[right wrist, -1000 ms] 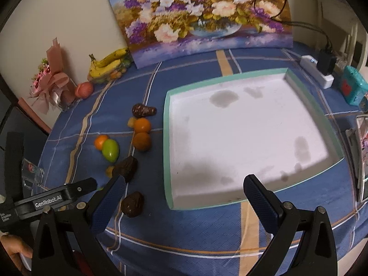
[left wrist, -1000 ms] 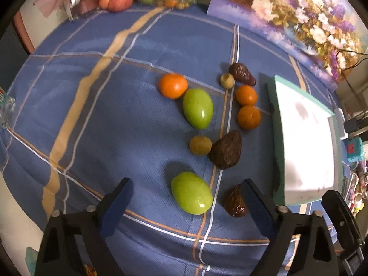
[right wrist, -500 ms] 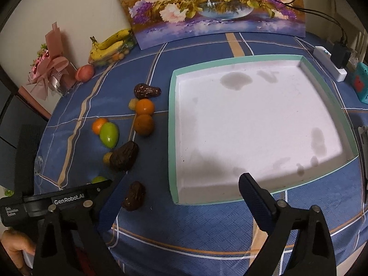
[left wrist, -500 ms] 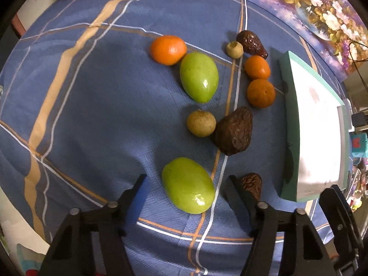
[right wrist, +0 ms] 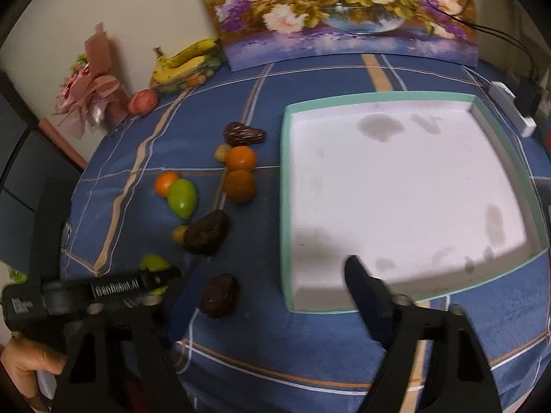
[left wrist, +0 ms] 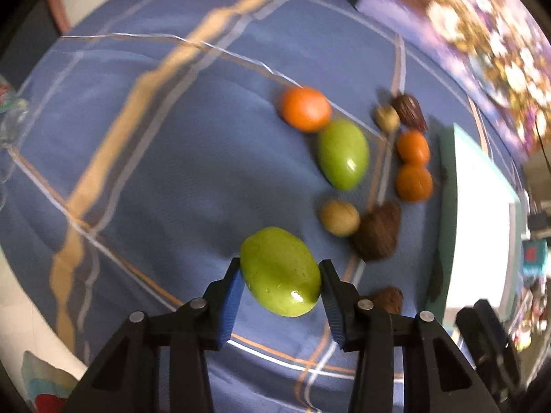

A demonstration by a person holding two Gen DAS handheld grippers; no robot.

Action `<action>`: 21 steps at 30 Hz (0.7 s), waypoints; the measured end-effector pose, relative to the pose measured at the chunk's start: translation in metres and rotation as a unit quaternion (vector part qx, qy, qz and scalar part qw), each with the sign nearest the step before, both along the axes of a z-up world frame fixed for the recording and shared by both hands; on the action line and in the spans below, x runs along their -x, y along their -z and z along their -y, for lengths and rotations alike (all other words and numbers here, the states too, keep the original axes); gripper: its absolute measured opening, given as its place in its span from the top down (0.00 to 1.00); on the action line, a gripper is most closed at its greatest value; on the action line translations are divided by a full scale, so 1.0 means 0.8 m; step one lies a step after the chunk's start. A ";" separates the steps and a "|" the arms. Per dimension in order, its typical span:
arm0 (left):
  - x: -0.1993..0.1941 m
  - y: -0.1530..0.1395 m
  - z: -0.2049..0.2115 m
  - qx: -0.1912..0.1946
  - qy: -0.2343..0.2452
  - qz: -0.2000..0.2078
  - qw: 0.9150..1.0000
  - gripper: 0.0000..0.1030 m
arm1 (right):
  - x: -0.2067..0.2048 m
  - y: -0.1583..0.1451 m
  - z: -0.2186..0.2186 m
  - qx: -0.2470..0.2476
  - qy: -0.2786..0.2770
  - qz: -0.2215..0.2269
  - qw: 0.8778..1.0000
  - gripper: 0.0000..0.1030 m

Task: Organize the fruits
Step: 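Grasp the green mango with the left tool while the right tool grasps a brown avocado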

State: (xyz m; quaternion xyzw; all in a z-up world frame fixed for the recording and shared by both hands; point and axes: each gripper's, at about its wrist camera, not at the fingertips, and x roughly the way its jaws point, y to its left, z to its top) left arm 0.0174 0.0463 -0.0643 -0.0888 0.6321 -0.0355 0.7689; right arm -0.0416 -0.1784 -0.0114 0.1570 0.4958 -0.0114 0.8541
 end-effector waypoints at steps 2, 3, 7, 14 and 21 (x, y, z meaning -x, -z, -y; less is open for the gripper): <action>0.002 -0.004 -0.012 -0.006 -0.018 0.008 1.000 0.55 | -0.004 0.003 -0.012 0.003 -0.017 -0.004 1.000 0.32; 0.003 -0.005 -0.019 -0.010 -0.025 0.010 1.000 0.55 | -0.006 0.004 -0.018 0.001 -0.026 -0.007 1.000 0.34; 0.006 -0.008 -0.035 -0.011 -0.038 0.009 0.999 0.55 | -0.015 0.012 -0.041 0.001 -0.055 -0.016 0.998 0.40; -0.010 -0.005 -0.046 -0.011 -0.042 -0.007 0.999 0.55 | -0.026 0.034 -0.072 0.013 -0.090 -0.048 0.995 0.41; -0.015 0.017 -0.041 -0.013 -0.049 -0.032 0.998 0.55 | -0.037 0.059 -0.089 0.038 -0.107 -0.084 0.990 0.48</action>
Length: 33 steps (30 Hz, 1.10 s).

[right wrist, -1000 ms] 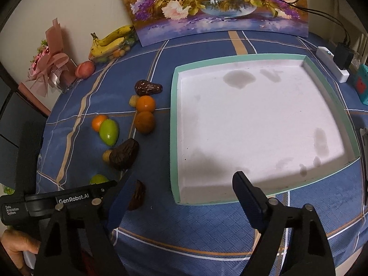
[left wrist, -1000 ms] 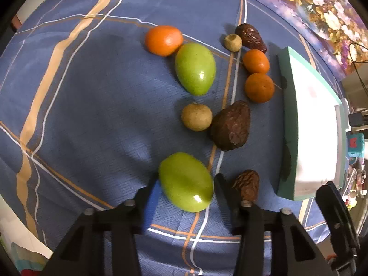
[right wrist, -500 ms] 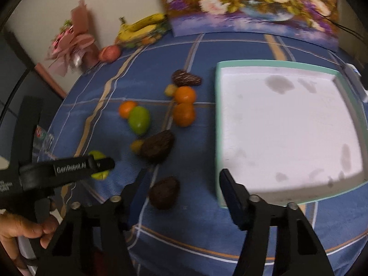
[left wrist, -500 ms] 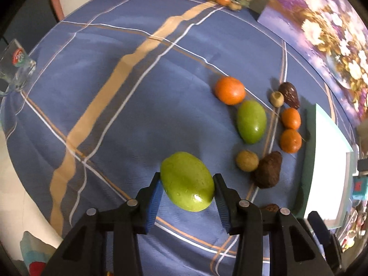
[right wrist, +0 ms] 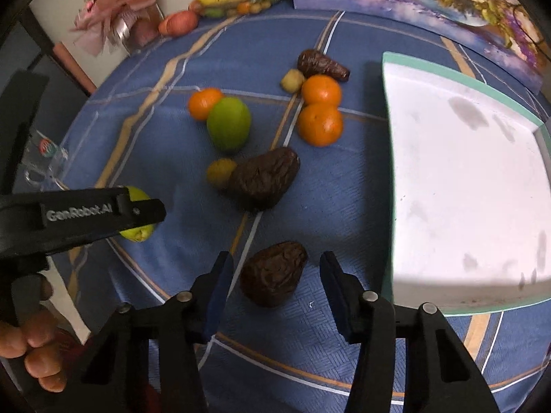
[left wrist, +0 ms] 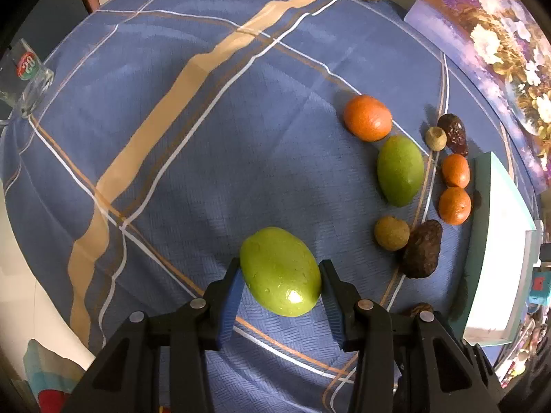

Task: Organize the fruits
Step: 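Grasp the green mango with the left tool while the right tool grasps a brown avocado, then carry the mango and avocado over the white tray with both tools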

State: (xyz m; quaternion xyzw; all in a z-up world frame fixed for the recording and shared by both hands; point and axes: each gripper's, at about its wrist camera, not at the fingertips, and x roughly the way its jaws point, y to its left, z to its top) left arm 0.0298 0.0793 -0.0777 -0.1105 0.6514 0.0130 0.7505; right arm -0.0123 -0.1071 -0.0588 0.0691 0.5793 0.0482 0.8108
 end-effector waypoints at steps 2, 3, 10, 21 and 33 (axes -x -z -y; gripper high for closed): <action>-0.001 0.004 -0.001 -0.001 0.001 -0.003 1.000 0.55 | -0.002 0.007 -0.003 0.008 -0.003 -0.008 1.000 0.50; -0.002 0.007 0.001 -0.002 0.002 -0.005 1.000 0.55 | -0.003 0.010 -0.005 0.015 -0.005 -0.011 1.000 0.50; -0.004 0.026 0.018 -0.012 0.009 -0.009 1.000 0.55 | -0.008 0.015 -0.015 0.044 -0.016 -0.011 0.999 0.51; -0.009 0.009 0.035 -0.025 0.020 -0.008 0.999 0.55 | -0.013 0.018 -0.031 0.085 -0.025 -0.007 0.996 0.52; -0.007 0.001 0.030 -0.012 0.007 -0.001 1.000 0.55 | -0.011 0.017 0.004 0.014 0.016 -0.002 1.000 0.60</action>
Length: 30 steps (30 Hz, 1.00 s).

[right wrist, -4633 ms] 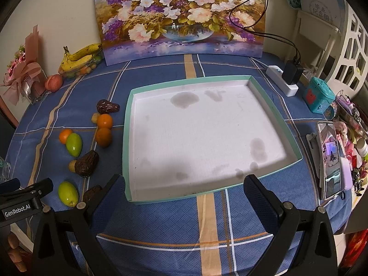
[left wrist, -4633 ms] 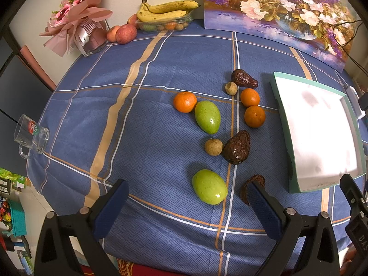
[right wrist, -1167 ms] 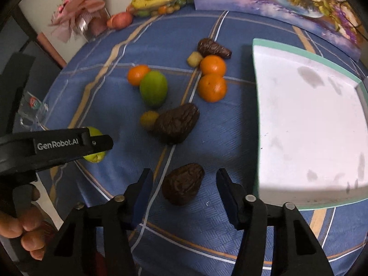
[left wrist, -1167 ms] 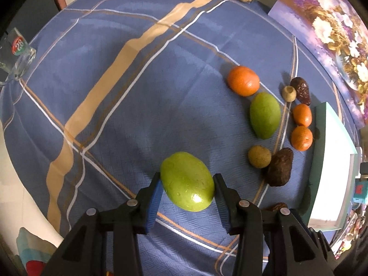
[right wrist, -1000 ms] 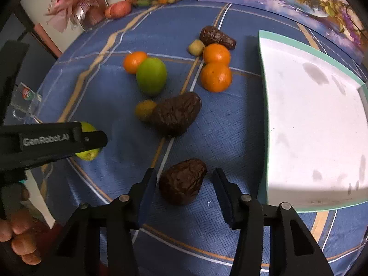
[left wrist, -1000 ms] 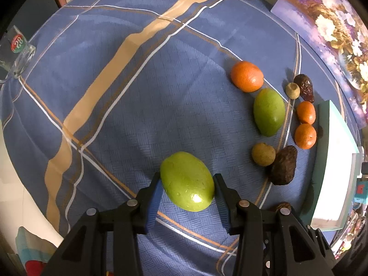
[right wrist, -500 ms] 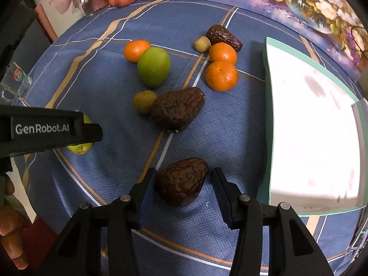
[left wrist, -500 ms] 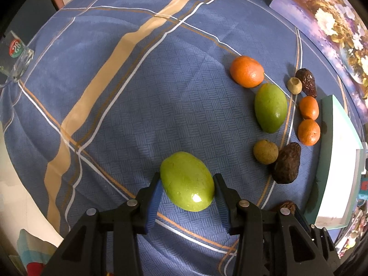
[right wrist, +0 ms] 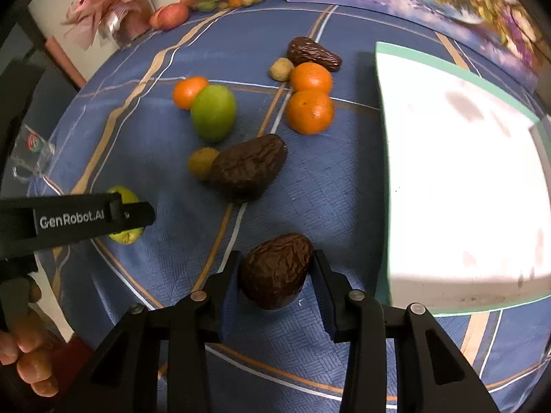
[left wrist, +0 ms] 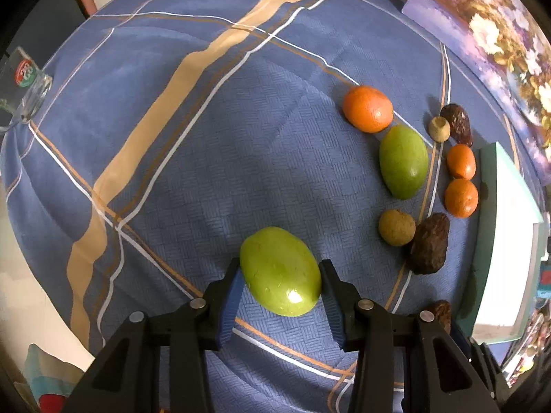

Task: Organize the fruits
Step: 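Carry the mango and avocado over the white tray with both tools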

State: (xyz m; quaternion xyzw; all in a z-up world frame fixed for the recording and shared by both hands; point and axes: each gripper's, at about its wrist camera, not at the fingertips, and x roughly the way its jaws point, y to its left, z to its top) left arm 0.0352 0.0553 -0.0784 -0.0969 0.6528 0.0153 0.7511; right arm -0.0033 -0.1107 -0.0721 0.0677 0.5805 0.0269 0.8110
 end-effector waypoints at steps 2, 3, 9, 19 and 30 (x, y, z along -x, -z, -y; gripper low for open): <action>0.000 -0.001 -0.005 0.002 -0.005 0.004 1.000 0.55 | 0.001 -0.001 0.004 -0.008 0.007 0.001 1.000 0.60; 0.001 -0.003 -0.007 0.003 -0.007 0.006 1.000 0.55 | 0.001 -0.003 0.006 -0.011 0.011 0.002 1.000 0.60; 0.006 -0.018 -0.011 0.007 -0.007 0.034 0.999 0.55 | 0.020 -0.034 0.022 -0.029 0.033 0.038 0.998 0.60; 0.006 -0.036 -0.003 -0.002 0.005 0.061 0.998 0.55 | 0.029 -0.072 0.026 -0.018 0.043 0.109 0.993 0.60; -0.009 -0.066 0.020 0.007 -0.007 0.100 0.995 0.55 | 0.019 -0.094 0.052 -0.002 0.077 0.152 0.985 0.60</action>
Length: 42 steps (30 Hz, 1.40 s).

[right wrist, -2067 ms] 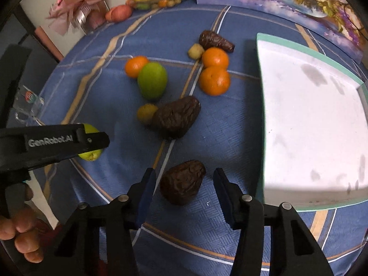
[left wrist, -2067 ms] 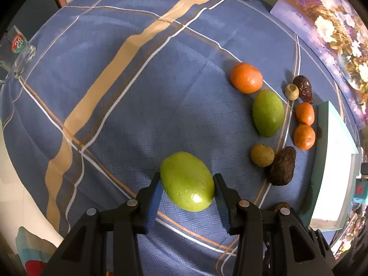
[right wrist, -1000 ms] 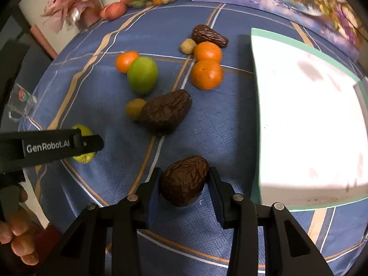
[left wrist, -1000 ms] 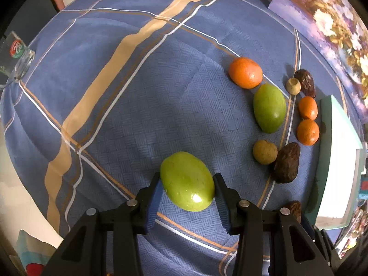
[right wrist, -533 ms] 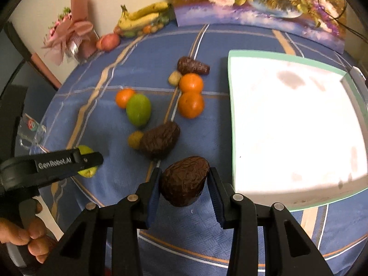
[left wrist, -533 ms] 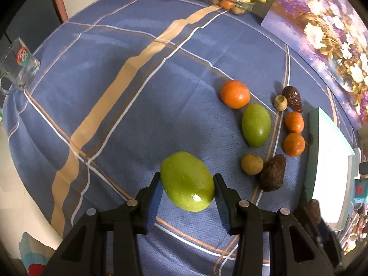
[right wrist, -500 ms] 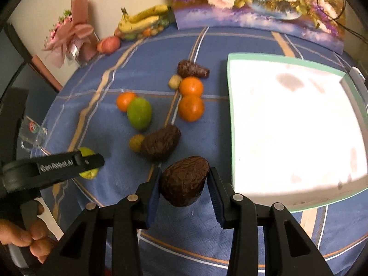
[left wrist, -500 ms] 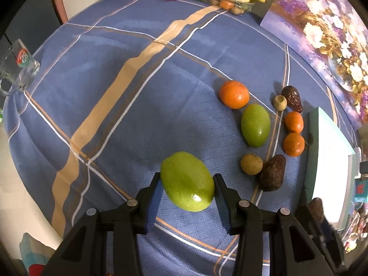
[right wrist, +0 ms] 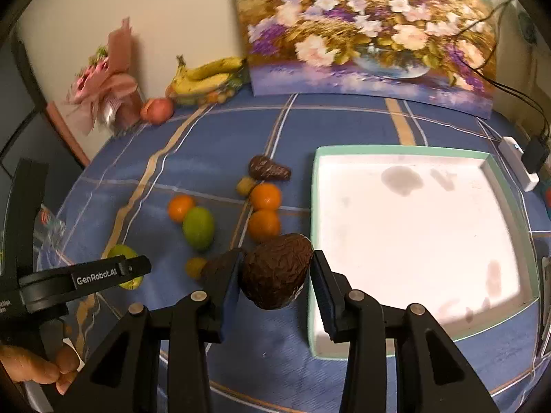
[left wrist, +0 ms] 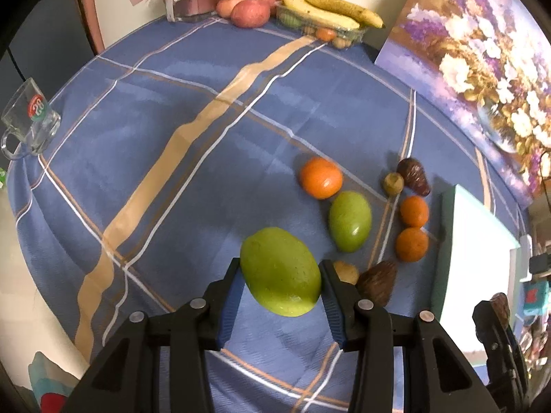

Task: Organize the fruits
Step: 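Carry the mango and avocado over the white tray with both tools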

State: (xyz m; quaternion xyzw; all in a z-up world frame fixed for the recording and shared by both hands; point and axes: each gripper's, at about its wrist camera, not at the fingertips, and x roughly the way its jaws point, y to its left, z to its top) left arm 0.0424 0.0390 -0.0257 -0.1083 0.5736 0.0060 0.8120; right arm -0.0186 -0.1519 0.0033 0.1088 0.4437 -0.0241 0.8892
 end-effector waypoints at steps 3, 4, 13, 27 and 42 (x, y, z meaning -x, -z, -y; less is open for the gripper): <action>-0.007 -0.007 0.011 0.006 0.005 0.009 1.000 0.55 | 0.008 -0.007 0.018 -0.009 0.013 0.016 1.000 0.60; -0.011 -0.010 0.017 0.006 0.010 0.013 1.000 0.55 | 0.007 -0.010 0.025 -0.012 0.020 0.020 1.000 0.60; -0.038 -0.038 0.066 0.006 0.036 0.048 0.998 0.55 | -0.003 -0.024 0.107 -0.048 0.090 0.027 0.994 0.60; -0.070 -0.059 0.191 0.000 0.134 0.089 0.987 0.55 | -0.004 -0.036 0.244 -0.018 0.186 0.032 0.982 0.60; -0.062 -0.024 0.309 -0.018 0.276 0.076 0.958 0.55 | -0.021 -0.005 0.289 -0.036 0.211 -0.013 0.977 0.59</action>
